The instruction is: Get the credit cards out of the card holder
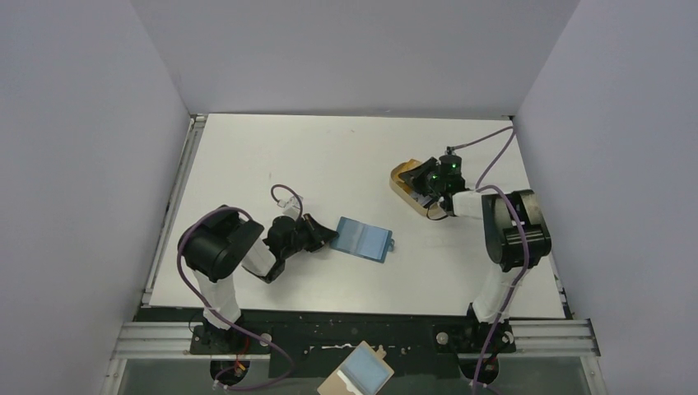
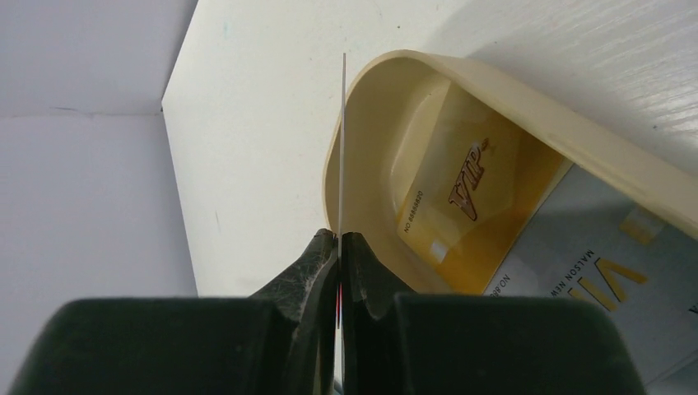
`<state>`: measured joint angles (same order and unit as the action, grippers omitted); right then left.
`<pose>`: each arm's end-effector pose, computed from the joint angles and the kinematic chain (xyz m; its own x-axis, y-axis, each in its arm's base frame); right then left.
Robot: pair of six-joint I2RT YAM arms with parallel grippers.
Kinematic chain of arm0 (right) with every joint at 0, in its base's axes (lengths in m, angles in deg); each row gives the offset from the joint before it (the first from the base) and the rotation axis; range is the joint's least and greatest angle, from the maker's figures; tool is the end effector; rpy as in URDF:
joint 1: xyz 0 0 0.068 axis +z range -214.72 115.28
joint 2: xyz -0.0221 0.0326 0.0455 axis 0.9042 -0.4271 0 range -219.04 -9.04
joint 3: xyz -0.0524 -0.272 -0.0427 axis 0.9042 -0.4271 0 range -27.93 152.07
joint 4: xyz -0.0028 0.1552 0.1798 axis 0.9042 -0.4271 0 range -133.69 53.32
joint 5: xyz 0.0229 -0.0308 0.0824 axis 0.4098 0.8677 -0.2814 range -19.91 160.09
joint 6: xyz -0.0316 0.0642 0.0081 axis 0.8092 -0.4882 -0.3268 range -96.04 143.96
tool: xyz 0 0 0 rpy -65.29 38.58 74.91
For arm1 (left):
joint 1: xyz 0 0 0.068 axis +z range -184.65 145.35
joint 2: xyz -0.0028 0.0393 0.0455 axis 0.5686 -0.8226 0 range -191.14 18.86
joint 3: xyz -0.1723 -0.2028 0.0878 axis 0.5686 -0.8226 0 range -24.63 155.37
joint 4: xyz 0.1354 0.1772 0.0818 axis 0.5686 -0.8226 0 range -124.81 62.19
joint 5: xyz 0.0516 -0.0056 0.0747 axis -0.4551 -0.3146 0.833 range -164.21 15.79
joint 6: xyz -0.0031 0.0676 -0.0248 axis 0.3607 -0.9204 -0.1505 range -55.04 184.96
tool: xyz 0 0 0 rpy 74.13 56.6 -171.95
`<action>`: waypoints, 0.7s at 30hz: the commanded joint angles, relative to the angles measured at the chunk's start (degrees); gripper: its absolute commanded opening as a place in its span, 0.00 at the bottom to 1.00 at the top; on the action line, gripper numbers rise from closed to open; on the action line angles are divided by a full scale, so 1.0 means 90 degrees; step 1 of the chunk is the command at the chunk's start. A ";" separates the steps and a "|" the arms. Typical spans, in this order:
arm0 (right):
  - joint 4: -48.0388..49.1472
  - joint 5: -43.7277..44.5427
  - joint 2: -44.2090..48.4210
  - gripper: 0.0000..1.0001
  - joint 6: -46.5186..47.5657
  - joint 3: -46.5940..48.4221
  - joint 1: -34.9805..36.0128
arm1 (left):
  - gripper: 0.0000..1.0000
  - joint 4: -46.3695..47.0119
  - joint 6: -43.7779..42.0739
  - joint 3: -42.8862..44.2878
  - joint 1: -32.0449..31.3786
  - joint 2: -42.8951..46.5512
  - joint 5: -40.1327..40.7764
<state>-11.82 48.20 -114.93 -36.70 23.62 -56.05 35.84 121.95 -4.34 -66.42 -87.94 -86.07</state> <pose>0.3758 0.0798 0.1681 -0.6399 0.7208 -0.2666 0.1984 0.4900 0.8488 0.2433 -0.1652 0.1069 -0.7469 -0.5027 -0.4353 0.0916 0.5705 -0.8161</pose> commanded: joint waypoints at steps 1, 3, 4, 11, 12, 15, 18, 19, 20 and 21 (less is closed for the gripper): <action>0.0453 0.0069 -0.0055 0.00 -0.0043 0.0318 0.0001 | 0.00 -0.1162 -0.0266 -0.0165 0.0089 -0.0367 0.0126; 0.0460 0.0079 -0.0106 0.00 -0.0056 0.0352 0.0001 | 0.00 -0.1165 -0.0268 -0.0148 0.0109 -0.0385 0.0101; 0.0453 0.0086 -0.0136 0.00 -0.0064 0.0368 0.0000 | 0.00 -0.1165 -0.0268 -0.0139 0.0116 -0.0391 0.0091; 0.0494 0.0088 -0.0321 0.00 -0.0112 0.0470 0.0001 | 0.00 -0.1175 -0.0270 -0.0087 0.0156 -0.0448 0.0024; 0.0507 0.0096 -0.0338 0.00 -0.0115 0.0479 -0.0005 | 0.00 -0.1175 -0.0272 -0.0087 0.0160 -0.0449 0.0019; 0.0528 0.0105 -0.0409 0.00 -0.0125 0.0511 -0.0005 | 0.00 -0.1175 -0.0278 -0.0078 0.0175 -0.0476 0.0009; 0.0526 0.0098 -0.0506 0.00 -0.0151 0.0554 0.0002 | 0.00 -0.1156 -0.0275 -0.0068 0.0194 -0.0508 -0.0028; 0.0532 0.0098 -0.0526 0.00 -0.0161 0.0568 -0.0002 | 0.00 -0.1155 -0.0277 -0.0067 0.0199 -0.0509 -0.0039; 0.0551 0.0091 -0.0551 0.00 -0.0177 0.0578 -0.0003 | 0.00 -0.1152 -0.0278 -0.0067 0.0207 -0.0501 -0.0045; 0.0568 0.0089 -0.0565 0.00 -0.0183 0.0594 0.0002 | 0.00 -0.1160 -0.0278 -0.0067 0.0217 -0.0497 -0.0049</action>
<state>-10.97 48.22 -119.54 -37.97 26.36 -56.05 36.78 122.54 -3.64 -65.24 -89.37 -88.47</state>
